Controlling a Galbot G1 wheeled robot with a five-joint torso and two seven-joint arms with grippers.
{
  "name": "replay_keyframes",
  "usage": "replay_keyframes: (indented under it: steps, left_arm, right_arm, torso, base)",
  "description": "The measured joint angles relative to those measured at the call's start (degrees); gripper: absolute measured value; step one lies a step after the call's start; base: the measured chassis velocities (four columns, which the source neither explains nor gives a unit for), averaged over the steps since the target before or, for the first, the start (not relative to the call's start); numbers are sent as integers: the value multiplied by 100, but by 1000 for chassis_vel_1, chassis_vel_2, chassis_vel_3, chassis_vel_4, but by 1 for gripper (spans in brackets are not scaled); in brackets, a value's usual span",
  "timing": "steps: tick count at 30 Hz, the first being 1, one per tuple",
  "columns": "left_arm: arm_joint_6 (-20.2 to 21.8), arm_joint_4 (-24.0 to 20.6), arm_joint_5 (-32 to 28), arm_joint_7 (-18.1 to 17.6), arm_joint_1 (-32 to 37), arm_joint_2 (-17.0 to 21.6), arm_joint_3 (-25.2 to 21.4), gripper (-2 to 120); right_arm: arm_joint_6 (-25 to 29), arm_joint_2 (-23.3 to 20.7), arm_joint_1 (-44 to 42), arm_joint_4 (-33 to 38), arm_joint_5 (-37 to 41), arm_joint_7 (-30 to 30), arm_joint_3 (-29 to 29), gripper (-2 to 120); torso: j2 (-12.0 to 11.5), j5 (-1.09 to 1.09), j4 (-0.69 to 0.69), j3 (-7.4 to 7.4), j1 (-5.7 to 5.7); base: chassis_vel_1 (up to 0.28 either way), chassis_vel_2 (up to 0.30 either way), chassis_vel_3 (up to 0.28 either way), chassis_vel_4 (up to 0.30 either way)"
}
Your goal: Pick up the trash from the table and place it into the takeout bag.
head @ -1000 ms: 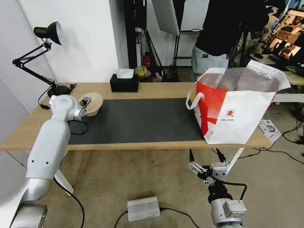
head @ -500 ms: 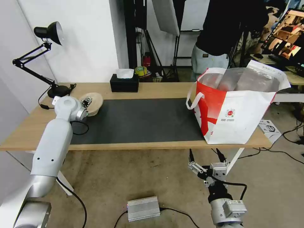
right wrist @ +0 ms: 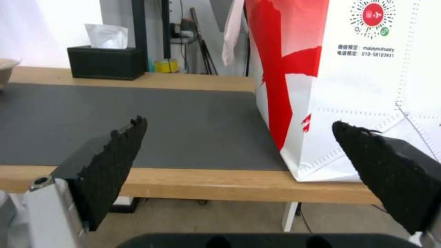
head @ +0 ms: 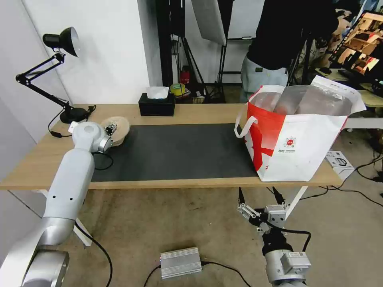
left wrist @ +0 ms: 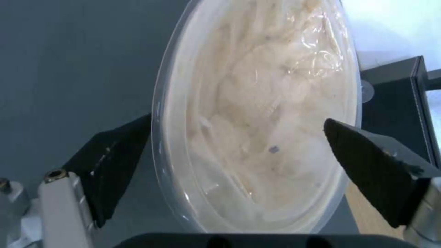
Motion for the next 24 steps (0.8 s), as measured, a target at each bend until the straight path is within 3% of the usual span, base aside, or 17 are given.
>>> replay_keyframes:
  steps: [24]
  left_arm:
    - [44,601,225,306,-182,-146,-18,100]
  right_arm:
    - [0,0,0,0,0,0,0,100]
  torso:
    - [1,4,1,-2,0]
  base:
    - [0,0,0,0]
